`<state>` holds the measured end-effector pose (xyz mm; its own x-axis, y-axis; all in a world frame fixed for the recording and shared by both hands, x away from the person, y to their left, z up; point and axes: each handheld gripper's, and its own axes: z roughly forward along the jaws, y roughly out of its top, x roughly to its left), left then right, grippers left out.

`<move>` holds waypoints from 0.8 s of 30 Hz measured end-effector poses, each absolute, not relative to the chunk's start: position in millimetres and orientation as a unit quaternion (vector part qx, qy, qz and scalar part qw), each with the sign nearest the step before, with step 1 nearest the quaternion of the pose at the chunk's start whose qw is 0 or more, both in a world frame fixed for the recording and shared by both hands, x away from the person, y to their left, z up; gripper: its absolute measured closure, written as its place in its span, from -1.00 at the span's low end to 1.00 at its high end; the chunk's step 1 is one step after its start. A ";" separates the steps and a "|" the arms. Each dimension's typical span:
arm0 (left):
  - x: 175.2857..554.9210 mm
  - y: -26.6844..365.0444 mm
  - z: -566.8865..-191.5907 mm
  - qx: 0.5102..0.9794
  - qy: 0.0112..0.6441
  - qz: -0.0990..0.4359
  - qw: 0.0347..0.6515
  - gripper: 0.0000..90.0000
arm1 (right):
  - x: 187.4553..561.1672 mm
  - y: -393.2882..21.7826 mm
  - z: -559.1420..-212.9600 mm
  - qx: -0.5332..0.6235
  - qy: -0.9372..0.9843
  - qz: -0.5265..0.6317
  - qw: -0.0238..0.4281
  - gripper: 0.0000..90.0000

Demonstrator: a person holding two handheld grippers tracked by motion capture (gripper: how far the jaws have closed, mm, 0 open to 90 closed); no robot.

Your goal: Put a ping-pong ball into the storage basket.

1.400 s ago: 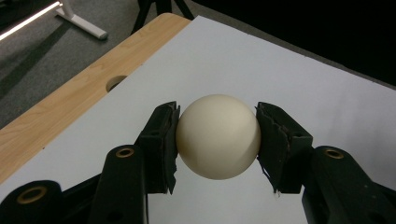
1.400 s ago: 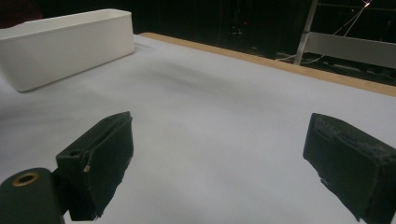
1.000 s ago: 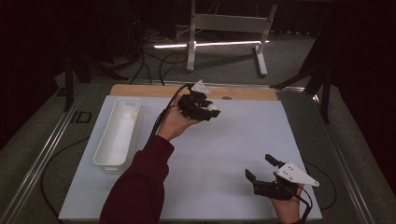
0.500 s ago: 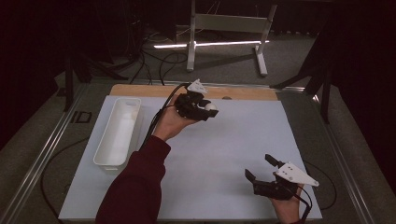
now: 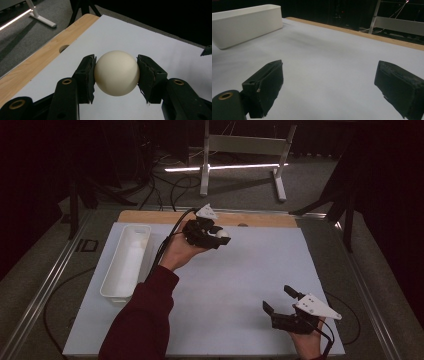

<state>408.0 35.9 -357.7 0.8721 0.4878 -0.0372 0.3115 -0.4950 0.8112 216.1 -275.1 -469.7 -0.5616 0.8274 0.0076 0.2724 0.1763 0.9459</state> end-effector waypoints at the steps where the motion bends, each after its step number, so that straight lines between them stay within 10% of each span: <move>1: 407.7 36.8 -357.1 0.859 0.232 0.100 0.446 0.14 | 216.2 -275.0 -469.7 0.382 0.718 0.515 0.271 -0.82; 24: 399.4 51.1 -353.2 0.859 0.233 0.116 0.441 0.14 | 216.1 -275.6 -469.8 0.384 0.717 0.515 0.272 -0.82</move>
<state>399.4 51.1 -353.2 0.8644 0.5028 -0.0070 0.2983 -0.5014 0.8122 216.1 -275.6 -469.8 -0.5572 0.8304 0.0060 0.2713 0.1752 0.9464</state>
